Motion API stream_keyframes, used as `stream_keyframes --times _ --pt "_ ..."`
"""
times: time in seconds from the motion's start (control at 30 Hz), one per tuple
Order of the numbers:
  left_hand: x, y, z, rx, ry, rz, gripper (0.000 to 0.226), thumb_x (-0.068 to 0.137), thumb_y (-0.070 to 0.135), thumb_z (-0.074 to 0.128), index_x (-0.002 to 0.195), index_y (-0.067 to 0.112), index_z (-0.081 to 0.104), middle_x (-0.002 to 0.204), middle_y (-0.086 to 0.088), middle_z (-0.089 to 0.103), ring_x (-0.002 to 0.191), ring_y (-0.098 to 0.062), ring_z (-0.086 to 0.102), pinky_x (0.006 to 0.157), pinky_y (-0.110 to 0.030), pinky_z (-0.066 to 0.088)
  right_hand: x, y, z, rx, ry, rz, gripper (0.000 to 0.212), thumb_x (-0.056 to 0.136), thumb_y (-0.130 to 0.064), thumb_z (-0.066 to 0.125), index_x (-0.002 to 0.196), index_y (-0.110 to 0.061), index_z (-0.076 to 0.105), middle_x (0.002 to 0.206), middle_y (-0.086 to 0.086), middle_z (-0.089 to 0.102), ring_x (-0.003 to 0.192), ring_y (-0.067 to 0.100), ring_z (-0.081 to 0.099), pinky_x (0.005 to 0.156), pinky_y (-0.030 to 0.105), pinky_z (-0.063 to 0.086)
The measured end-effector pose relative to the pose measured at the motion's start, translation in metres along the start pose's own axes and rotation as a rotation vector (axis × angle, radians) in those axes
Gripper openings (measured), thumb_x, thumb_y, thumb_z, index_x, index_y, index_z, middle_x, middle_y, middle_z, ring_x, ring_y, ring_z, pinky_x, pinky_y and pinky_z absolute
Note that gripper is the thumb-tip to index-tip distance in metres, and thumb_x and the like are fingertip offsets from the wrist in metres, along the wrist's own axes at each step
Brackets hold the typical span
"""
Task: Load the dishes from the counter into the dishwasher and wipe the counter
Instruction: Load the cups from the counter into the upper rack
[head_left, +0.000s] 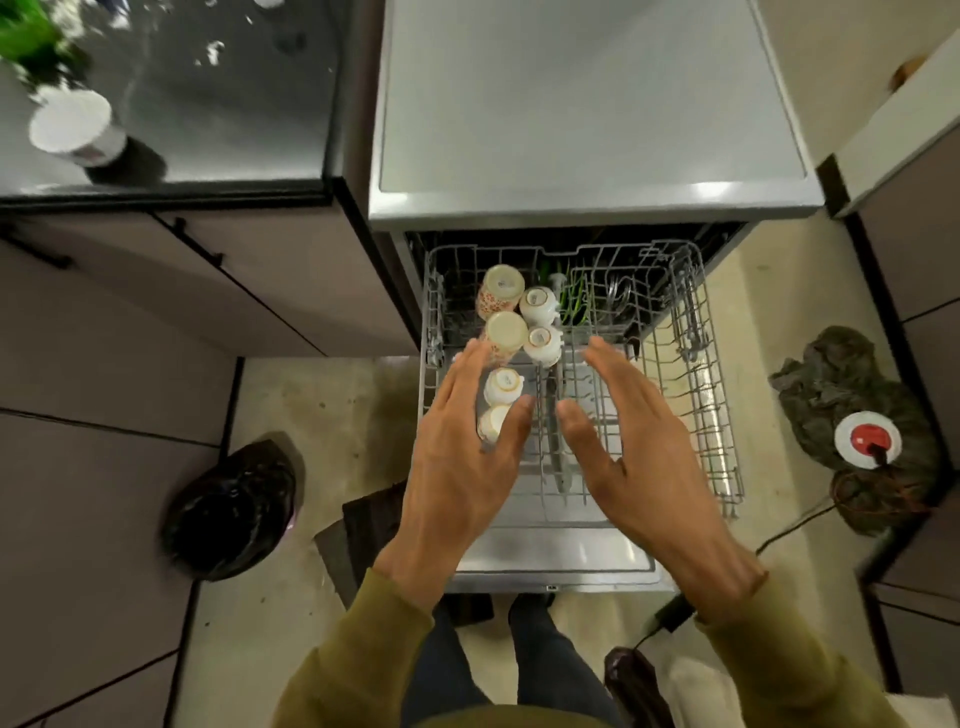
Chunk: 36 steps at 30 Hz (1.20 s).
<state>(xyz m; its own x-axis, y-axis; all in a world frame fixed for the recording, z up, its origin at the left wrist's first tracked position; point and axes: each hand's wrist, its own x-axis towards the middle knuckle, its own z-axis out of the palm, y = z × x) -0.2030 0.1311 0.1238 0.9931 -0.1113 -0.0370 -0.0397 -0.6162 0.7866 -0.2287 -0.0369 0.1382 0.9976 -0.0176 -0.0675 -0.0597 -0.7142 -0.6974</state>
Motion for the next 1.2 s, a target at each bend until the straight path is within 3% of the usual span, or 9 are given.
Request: stream_keyframes --times 0.07,0.17,0.33,0.53,0.67,0.83,0.97,1.07,1.2 --pt "-0.006 0.005 -0.008 0.0 0.015 0.001 0.066 0.098 0.046 0.057 0.154 0.024 0.03 0.159 0.007 0.034 0.147 -0.003 0.028 0.112 -0.004 0.02 -0.003 -0.008 -0.003 -0.004 0.01 -0.013 0.061 0.099 -0.06 0.035 0.151 -0.03 0.026 0.159 -0.013 0.024 0.143 0.0 0.021 0.113 0.029 0.026" --pt "-0.012 0.01 -0.017 0.006 0.04 -0.011 0.068 0.097 0.051 0.055 0.154 0.024 0.03 0.159 0.008 0.033 0.147 -0.002 0.027 0.118 -0.02 0.028 -0.001 -0.016 -0.006 -0.017 0.026 -0.048 0.064 0.098 -0.062 0.032 0.152 -0.029 0.025 0.16 -0.013 0.022 0.144 0.002 0.022 0.114 0.029 0.026" --pt "-0.009 0.02 -0.033 -0.01 0.115 -0.043 0.07 0.094 0.056 0.052 0.152 0.022 0.035 0.155 0.003 0.042 0.143 -0.009 0.038 0.116 -0.035 0.038 0.009 -0.031 -0.013 0.001 0.062 -0.151 0.063 0.097 -0.061 0.031 0.149 -0.026 0.03 0.15 -0.024 0.022 0.144 -0.003 0.02 0.114 0.022 0.024" --pt "-0.007 0.021 -0.064 -0.033 0.207 -0.046 0.069 0.095 0.053 0.056 0.152 0.02 0.036 0.152 0.0 0.047 0.142 -0.009 0.039 0.115 -0.028 0.036 0.022 -0.064 -0.01 0.025 0.06 -0.221 0.062 0.098 -0.059 0.033 0.15 -0.025 0.029 0.159 -0.009 0.026 0.146 0.0 0.018 0.117 0.025 0.023" --pt "-0.005 0.011 -0.1 -0.046 0.247 -0.033 0.068 0.094 0.052 0.055 0.151 0.021 0.037 0.156 0.006 0.04 0.143 -0.002 0.033 0.112 -0.012 0.028 0.029 -0.098 0.004 0.04 0.075 -0.243 0.063 0.098 -0.06 0.034 0.15 -0.026 0.028 0.158 -0.008 0.028 0.146 0.002 0.021 0.116 0.026 0.026" --pt "-0.004 -0.016 -0.163 -0.083 0.281 -0.041 0.066 0.092 0.053 0.055 0.151 0.027 0.038 0.154 0.013 0.04 0.137 0.009 0.03 0.096 0.008 0.023 0.044 -0.156 0.041 0.069 0.096 -0.257 0.062 0.095 -0.063 0.037 0.149 -0.034 0.028 0.156 -0.016 0.028 0.142 -0.005 0.022 0.108 0.011 0.021" --pt "0.0 -0.045 -0.218 -0.092 0.312 -0.035 0.07 0.088 0.06 0.05 0.15 0.027 0.041 0.152 0.013 0.043 0.138 0.009 0.033 0.102 0.002 0.026 0.057 -0.208 0.077 0.082 0.101 -0.277 0.065 0.092 -0.066 0.036 0.149 -0.035 0.028 0.157 -0.015 0.027 0.141 -0.003 0.026 0.109 0.019 0.028" --pt "0.0 -0.067 -0.256 -0.111 0.335 -0.036 0.071 0.086 0.059 0.05 0.149 0.026 0.043 0.15 0.012 0.046 0.135 0.003 0.039 0.104 -0.003 0.03 0.063 -0.242 0.102 0.063 0.095 -0.27 0.068 0.089 -0.07 0.033 0.149 -0.039 0.025 0.158 -0.017 0.025 0.137 -0.007 0.022 0.105 0.015 0.023" --pt "0.0 -0.093 -0.293 -0.139 0.342 -0.025 0.07 0.086 0.058 0.051 0.148 0.026 0.043 0.148 0.011 0.048 0.134 0.002 0.041 0.111 -0.023 0.04 0.067 -0.276 0.13 0.067 0.086 -0.231 0.067 0.087 -0.074 0.034 0.147 -0.046 0.023 0.155 -0.027 0.022 0.135 -0.013 0.019 0.1 0.008 0.016"
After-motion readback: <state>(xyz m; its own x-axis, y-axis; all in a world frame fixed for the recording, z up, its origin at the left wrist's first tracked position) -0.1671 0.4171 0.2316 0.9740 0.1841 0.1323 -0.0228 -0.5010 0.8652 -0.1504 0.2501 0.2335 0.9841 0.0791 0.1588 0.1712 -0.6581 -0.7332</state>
